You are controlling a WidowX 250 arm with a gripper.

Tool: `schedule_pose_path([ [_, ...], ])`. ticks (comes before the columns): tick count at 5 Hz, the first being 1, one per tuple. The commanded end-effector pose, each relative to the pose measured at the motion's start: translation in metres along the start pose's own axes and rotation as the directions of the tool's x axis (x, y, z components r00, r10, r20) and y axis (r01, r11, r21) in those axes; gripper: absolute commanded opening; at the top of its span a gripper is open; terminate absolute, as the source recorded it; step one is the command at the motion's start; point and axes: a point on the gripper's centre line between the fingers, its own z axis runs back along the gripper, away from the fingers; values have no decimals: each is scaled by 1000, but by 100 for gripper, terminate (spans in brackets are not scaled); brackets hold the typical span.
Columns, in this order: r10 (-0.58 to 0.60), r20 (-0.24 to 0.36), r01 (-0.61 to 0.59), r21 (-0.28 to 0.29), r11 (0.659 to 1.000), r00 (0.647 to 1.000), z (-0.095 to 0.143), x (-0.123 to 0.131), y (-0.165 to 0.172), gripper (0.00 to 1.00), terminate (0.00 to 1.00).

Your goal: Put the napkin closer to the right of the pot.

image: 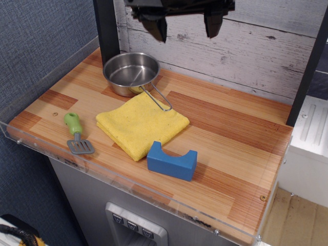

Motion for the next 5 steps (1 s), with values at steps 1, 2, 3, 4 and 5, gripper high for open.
schedule_pose_path([
  [1, 1, 32, 0, -14, 1000, 999, 13, -3, 6, 100, 0],
  [2, 1, 32, 0, -14, 1000, 999, 13, -3, 6, 100, 0],
  [3, 1, 32, 0, -14, 1000, 999, 13, -3, 6, 100, 0],
  [4, 1, 32, 0, -14, 1000, 999, 13, -3, 6, 100, 0],
  [5, 1, 32, 0, -14, 1000, 999, 13, -3, 6, 100, 100],
])
